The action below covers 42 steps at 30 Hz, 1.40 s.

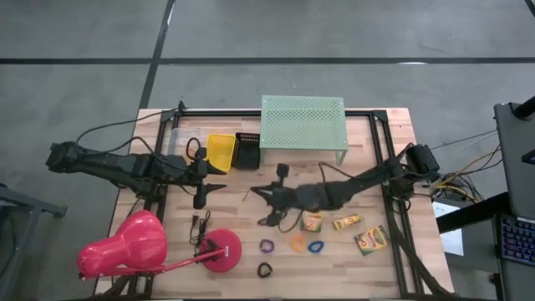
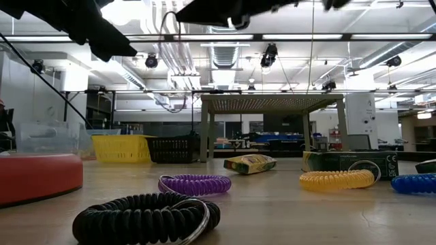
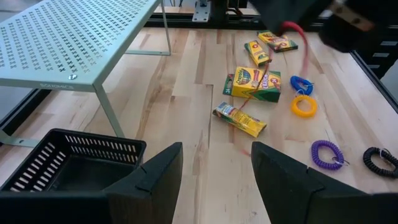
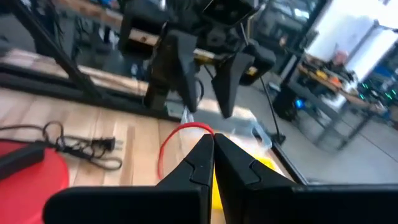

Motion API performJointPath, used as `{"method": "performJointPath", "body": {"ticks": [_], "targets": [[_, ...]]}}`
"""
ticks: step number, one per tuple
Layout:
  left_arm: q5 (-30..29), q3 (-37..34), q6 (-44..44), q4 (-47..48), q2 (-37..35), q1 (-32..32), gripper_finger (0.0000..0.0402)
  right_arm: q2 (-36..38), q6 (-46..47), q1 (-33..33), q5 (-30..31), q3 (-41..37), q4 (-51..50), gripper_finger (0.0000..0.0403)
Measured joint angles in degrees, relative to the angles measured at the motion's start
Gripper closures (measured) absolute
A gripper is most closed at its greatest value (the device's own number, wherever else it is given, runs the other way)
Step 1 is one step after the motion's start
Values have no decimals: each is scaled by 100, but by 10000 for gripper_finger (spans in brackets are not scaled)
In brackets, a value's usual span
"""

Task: Pick & Place Office Desk Supplies
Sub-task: Put the red rubber band into the transparent bin

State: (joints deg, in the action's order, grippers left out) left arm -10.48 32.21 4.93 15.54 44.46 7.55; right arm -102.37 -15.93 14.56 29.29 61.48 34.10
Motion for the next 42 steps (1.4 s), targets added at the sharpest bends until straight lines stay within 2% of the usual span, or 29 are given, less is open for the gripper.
{"method": "performJointPath", "body": {"ticks": [4, 7, 12, 19, 25, 37, 42], "targets": [[0, 0, 0, 96, 1, -1, 206, 0, -102, -409, -776, -401, 842, 394], [0, 0, 0, 167, 1, 0, 206, 0, 66, -678, -1026, -569, 1168, 394], [0, 0, 0, 224, 1, -1, 206, 0, 502, -958, -1046, -622, 1172, 394], [0, 0, 2, 231, 0, -1, 206, 0, 416, -1022, -1875, -570, 1165, 394], [0, 0, 2, 239, 1, 0, 206, 0, 391, -1023, -2200, -485, 1167, 394], [0, 0, -2, 250, 0, -1, 206, 2, 373, -1022, -2258, -452, 1170, 394], [0, 0, 86, 193, 0, 0, 206, 2, 373, -1020, -2512, -449, 1230, 394]]}}
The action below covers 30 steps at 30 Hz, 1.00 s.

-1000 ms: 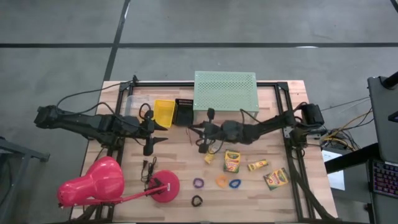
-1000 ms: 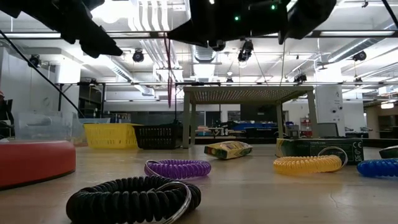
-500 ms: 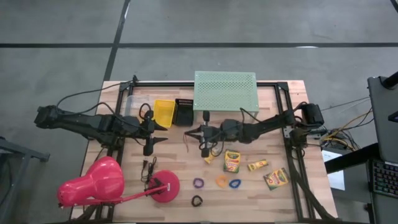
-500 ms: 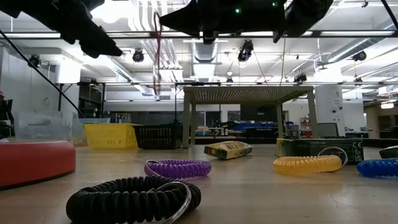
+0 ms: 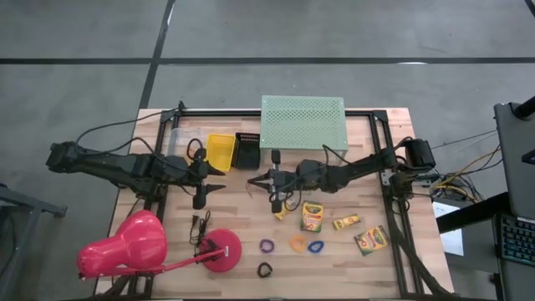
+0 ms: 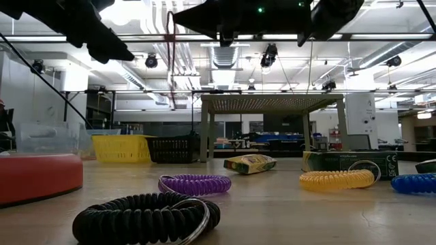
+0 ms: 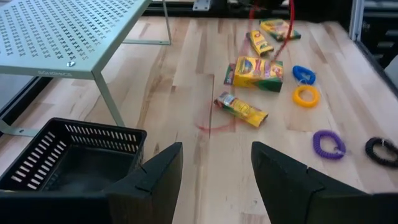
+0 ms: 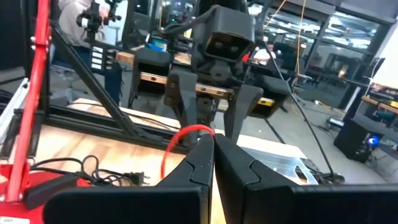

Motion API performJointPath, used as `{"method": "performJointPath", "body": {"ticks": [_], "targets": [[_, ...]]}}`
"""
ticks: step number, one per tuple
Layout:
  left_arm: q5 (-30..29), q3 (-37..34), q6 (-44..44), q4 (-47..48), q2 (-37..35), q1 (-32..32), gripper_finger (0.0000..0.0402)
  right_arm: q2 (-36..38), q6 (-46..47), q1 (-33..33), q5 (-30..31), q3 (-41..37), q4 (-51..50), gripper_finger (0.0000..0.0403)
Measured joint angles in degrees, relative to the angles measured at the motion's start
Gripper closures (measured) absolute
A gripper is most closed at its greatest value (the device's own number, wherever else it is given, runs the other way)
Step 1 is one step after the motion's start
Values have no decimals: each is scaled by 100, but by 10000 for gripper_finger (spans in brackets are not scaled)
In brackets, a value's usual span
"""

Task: Pick & Place Office Desk Supplies
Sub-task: Put the red rubber band into the transparent bin

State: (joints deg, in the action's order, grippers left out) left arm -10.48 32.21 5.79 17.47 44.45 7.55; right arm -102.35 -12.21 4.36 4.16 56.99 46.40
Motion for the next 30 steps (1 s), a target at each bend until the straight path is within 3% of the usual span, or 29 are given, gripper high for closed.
{"method": "performJointPath", "body": {"ticks": [7, 17, 30], "targets": [[0, 0, 552, -639, 5, -1, 206, -473, -107, -41, -12, 221, 699, 394], [82, 0, 733, -668, 6, 2, 206, -1683, -529, -214, 74, 1624, 609, 394], [112, 0, 780, -229, 6, 2, 206, -1925, -536, -264, 199, 2000, 484, 394]]}}
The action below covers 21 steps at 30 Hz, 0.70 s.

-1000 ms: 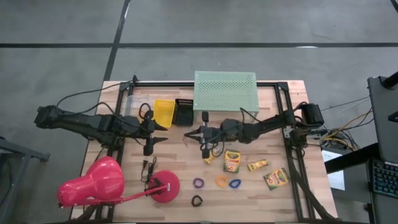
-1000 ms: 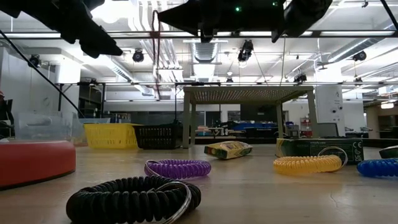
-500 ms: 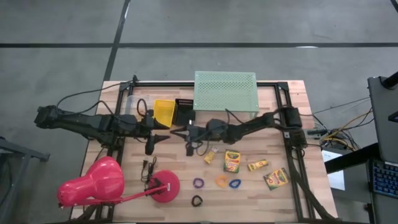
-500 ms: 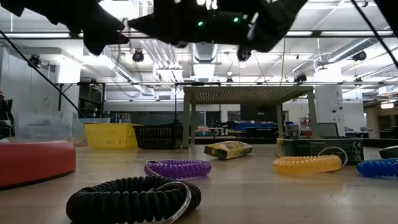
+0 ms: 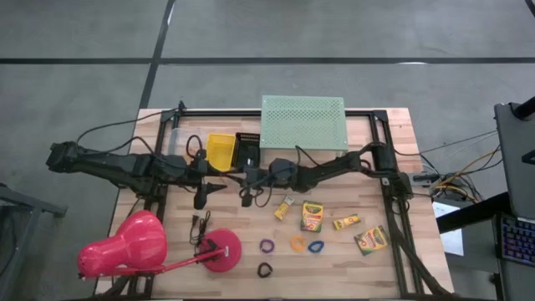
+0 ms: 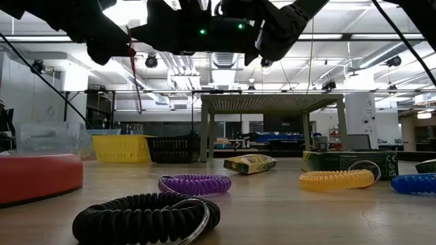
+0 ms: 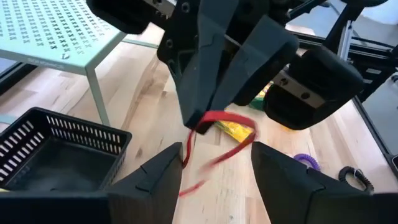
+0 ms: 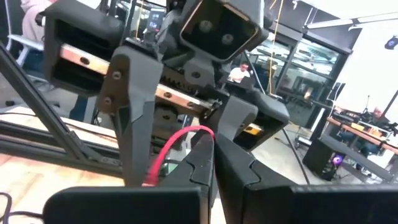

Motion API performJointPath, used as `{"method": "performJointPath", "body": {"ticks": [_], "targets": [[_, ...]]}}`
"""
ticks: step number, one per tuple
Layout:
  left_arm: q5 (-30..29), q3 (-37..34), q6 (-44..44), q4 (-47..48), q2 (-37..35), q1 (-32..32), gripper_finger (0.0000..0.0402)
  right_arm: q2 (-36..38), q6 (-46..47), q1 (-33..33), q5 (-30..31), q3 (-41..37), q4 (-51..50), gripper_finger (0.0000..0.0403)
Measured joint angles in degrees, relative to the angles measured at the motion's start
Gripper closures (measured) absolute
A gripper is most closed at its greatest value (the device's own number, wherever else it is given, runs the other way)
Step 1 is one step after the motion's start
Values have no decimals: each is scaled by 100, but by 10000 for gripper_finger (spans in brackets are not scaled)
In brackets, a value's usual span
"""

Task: Pick & Place Office Desk Supplies
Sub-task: Put the red rubber band into the transparent bin

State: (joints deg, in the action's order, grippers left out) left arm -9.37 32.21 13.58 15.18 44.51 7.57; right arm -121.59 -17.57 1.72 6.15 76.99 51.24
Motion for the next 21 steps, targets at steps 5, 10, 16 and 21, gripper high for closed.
{"method": "performJointPath", "body": {"ticks": [5, 10, 16, 21], "targets": [[0, 0, 0, -2, 0, 0, 206, 26, 60, 28, -11, -9, -2, 394], [-12, 0, -4, -4, 0, -2, 206, 26, 60, 82, -66, -13, -2, 394], [-46, 0, -4, -7, 0, -2, 206, 36, 42, 118, -79, 35, 2, 394], [-70, -2, -6, -13, 0, -4, 207, 37, 42, 121, -76, 35, -1, 394]]}}
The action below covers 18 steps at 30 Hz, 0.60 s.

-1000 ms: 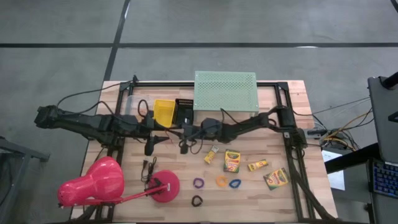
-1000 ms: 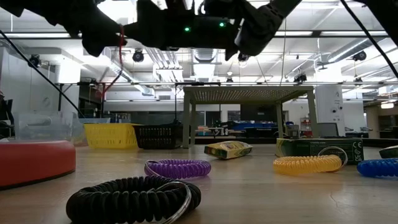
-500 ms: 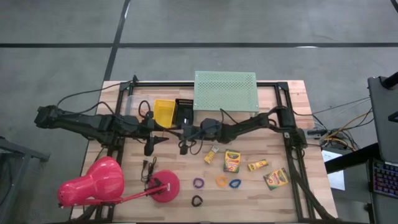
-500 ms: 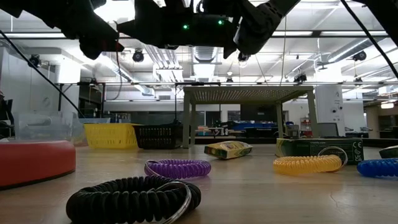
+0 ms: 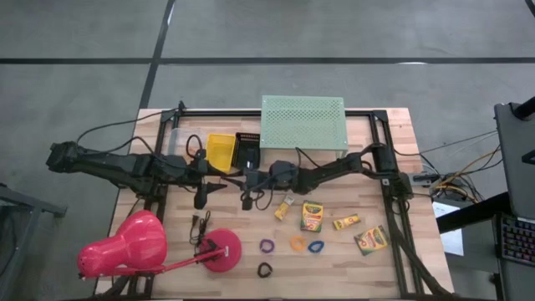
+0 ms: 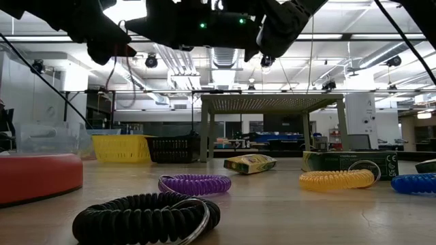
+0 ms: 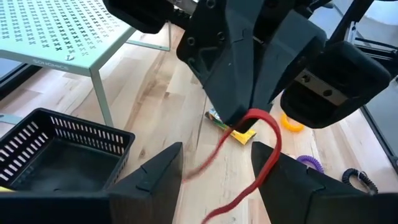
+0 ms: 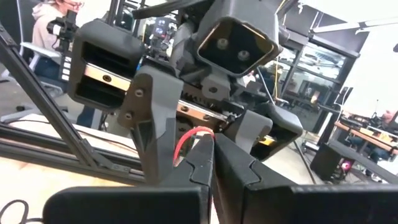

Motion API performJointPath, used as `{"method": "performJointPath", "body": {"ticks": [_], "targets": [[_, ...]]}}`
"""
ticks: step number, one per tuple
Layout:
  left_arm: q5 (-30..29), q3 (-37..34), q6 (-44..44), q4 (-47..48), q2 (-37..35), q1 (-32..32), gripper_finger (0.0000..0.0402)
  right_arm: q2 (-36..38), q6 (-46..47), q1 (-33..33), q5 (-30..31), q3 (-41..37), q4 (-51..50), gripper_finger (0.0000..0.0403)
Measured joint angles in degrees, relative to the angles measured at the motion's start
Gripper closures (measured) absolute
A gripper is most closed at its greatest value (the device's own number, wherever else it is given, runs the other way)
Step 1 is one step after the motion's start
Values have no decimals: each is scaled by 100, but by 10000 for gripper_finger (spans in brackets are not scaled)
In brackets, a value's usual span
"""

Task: Pick & Place Office Desk Supplies
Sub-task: Put the red rubber band into the transparent bin

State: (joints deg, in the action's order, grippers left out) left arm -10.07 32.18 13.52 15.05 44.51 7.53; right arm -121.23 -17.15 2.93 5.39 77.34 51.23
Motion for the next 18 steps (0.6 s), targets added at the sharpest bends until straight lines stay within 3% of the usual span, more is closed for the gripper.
{"method": "performJointPath", "body": {"ticks": [5, 18], "targets": [[-1, 0, -3, 2, 0, 0, 236, 0, 0, 12, -2, 0, 1, 394], [0, 0, -20, 4, 0, 0, 379, 0, 0, 12, 7, -4, -1, 394]]}}
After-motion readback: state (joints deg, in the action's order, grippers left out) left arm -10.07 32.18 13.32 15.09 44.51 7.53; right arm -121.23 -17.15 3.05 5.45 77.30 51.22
